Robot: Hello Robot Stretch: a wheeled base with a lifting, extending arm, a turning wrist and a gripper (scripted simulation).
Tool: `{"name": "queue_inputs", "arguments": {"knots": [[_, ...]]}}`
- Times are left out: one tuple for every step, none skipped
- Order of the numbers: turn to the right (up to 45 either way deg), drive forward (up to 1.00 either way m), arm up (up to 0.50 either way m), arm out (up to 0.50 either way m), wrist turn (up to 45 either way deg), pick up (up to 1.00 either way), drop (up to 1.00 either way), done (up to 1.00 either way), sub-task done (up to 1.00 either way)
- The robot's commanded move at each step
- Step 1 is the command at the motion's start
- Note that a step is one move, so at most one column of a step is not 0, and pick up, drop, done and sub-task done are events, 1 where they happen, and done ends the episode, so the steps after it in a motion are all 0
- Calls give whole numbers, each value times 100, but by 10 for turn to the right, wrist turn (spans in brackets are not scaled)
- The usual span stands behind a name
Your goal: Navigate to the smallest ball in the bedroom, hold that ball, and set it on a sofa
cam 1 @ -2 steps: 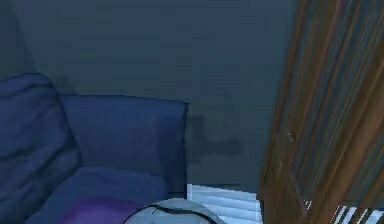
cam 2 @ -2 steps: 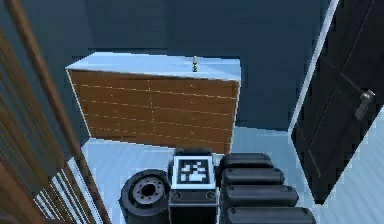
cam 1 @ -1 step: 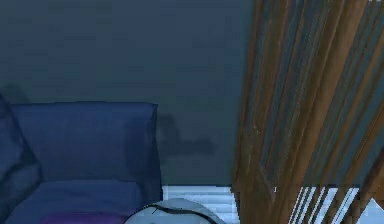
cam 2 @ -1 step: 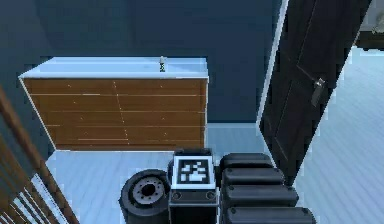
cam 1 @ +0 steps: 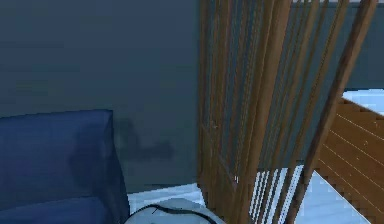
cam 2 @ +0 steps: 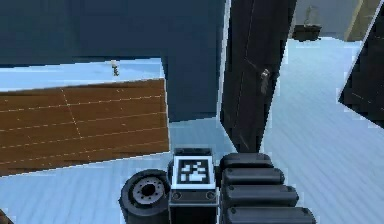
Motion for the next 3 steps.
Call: {"name": "queue_inputs", "arguments": {"knots": [[-270, 0, 0, 0, 0, 0, 0, 0, 0], [-450, 0, 0, 0, 0, 0, 0, 0, 0], [-450, 0, 0, 0, 0, 0, 0, 0, 0]]}}
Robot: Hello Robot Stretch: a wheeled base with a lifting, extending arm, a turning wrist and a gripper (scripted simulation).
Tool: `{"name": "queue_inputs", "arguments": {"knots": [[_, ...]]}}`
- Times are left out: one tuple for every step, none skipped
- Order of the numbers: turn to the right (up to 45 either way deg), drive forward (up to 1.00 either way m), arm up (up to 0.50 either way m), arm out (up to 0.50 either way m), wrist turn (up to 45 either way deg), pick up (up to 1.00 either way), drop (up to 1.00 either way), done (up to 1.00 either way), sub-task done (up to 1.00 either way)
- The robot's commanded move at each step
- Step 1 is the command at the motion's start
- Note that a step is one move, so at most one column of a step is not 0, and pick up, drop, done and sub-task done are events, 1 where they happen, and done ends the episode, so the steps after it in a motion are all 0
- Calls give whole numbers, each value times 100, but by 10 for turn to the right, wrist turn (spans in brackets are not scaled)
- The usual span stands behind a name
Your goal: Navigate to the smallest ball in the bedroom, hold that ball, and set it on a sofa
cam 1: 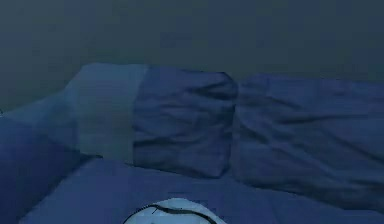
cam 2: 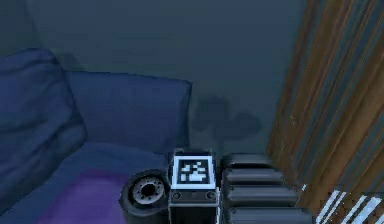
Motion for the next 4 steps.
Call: {"name": "queue_inputs", "arguments": {"knots": [[-450, 0, 0, 0, 0, 0, 0, 0, 0], [-210, 0, 0, 0, 0, 0, 0, 0, 0], [0, 30, 0, 0, 0, 0, 0, 0, 0], [-30, 0, 0, 0, 0, 0, 0, 0, 0]]}}
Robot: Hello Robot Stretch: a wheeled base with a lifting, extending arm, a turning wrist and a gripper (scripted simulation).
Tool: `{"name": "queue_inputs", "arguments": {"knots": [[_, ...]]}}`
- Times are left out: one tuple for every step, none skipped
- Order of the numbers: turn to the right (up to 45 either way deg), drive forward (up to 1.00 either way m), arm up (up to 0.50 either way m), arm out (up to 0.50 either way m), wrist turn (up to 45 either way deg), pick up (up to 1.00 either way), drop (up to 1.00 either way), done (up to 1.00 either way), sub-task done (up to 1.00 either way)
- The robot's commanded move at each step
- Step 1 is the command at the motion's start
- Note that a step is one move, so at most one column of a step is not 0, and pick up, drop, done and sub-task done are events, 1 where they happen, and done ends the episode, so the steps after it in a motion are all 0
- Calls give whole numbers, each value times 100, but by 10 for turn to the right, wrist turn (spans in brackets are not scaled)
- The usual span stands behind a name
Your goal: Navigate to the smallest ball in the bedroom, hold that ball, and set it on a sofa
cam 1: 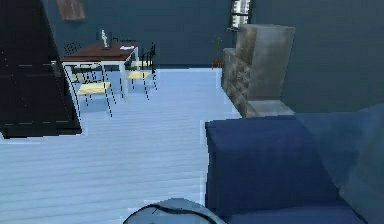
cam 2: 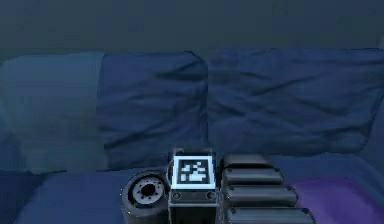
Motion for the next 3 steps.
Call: {"name": "queue_inputs", "arguments": {"knots": [[0, 0, 0, 40, 0, 0, 0, 0, 0], [0, 0, 0, 0, 450, 0, 0, 0, 0], [0, 0, 0, 0, 450, 0, 0, 0, 0]]}}
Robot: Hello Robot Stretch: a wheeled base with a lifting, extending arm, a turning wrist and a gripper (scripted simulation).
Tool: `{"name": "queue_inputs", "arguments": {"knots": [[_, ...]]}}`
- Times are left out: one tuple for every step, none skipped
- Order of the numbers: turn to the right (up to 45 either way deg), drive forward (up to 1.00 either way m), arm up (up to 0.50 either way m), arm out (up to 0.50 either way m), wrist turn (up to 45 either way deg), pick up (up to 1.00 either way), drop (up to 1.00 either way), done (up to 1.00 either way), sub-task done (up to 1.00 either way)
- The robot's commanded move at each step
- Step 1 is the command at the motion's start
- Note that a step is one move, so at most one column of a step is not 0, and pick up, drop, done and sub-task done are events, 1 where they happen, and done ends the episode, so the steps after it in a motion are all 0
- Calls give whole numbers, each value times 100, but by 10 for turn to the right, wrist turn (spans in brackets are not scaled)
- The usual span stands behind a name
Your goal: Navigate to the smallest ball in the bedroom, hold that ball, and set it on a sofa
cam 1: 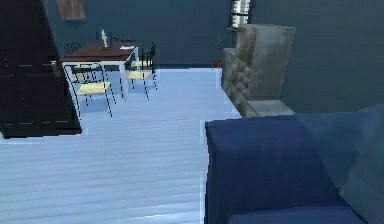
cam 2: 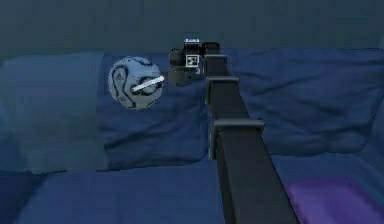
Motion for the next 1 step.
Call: {"name": "queue_inputs", "arguments": {"knots": [[0, 0, 0, 0, 450, 0, 0, 0, 0]]}}
